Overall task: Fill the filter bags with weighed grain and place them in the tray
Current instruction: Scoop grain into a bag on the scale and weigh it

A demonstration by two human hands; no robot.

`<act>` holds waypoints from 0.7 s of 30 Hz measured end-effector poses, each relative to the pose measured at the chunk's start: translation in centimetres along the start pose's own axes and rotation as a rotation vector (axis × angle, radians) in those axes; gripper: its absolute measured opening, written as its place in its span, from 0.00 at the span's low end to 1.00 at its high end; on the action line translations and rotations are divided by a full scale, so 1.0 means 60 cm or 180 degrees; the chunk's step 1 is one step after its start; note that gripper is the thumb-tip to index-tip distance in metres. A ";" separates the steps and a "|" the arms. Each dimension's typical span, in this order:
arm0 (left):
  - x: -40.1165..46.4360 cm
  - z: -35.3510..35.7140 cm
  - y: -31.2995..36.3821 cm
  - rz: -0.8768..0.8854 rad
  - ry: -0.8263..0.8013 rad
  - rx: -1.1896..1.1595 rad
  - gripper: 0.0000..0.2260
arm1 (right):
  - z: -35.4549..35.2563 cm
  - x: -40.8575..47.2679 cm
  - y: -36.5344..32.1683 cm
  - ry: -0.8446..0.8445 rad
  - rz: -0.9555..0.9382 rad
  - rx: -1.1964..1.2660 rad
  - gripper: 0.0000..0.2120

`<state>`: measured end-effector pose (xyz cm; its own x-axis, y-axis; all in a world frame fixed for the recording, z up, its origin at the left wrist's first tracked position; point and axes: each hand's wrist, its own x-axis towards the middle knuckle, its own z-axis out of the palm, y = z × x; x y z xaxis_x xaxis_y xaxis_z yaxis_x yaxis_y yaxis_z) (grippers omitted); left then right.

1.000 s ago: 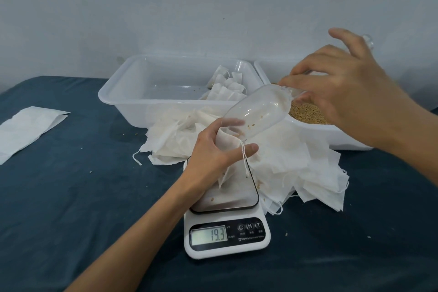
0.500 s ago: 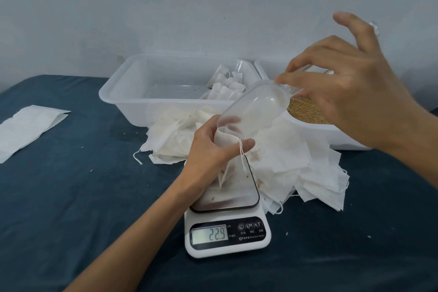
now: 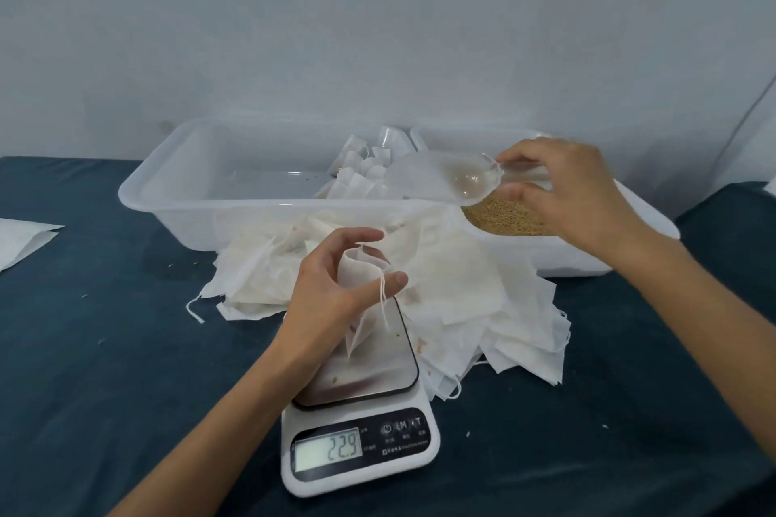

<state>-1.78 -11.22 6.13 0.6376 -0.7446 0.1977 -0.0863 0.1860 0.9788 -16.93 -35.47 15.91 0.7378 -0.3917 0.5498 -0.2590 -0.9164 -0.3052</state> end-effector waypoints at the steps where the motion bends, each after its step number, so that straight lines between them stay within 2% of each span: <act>1: 0.000 0.000 -0.001 0.0005 -0.0010 0.0011 0.22 | 0.009 0.006 0.020 -0.0015 0.0319 0.0067 0.15; 6: 0.000 0.000 -0.004 -0.0020 -0.0040 0.0056 0.25 | 0.054 0.029 0.110 -0.0181 0.1353 -0.0178 0.10; 11: 0.000 0.002 -0.007 -0.0150 -0.0035 0.0104 0.27 | 0.075 0.034 0.150 -0.0819 0.1969 -0.0467 0.11; 14: 0.000 0.004 -0.009 -0.0252 -0.0051 0.0190 0.23 | 0.078 0.035 0.154 -0.1283 0.2156 -0.0659 0.12; 16: 0.002 0.002 -0.012 -0.0279 -0.0133 0.0315 0.18 | 0.078 0.035 0.147 -0.1346 0.2121 -0.0911 0.13; 17: 0.003 0.001 -0.012 -0.0271 -0.0192 0.0339 0.14 | 0.078 0.034 0.140 -0.1210 0.2014 -0.1078 0.13; 19: 0.007 0.000 -0.012 -0.0264 -0.0271 0.0305 0.10 | 0.080 0.028 0.117 -0.0489 0.1568 -0.1085 0.12; 21: 0.009 -0.002 -0.011 -0.0258 -0.0286 0.0271 0.12 | 0.088 0.015 0.075 0.0373 0.0947 -0.0260 0.08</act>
<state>-1.31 -11.65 5.57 0.5743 -0.8101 0.1183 -0.1045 0.0708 0.9920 -14.14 -39.52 10.89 0.5466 -0.6458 0.5330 -0.5051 -0.7620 -0.4052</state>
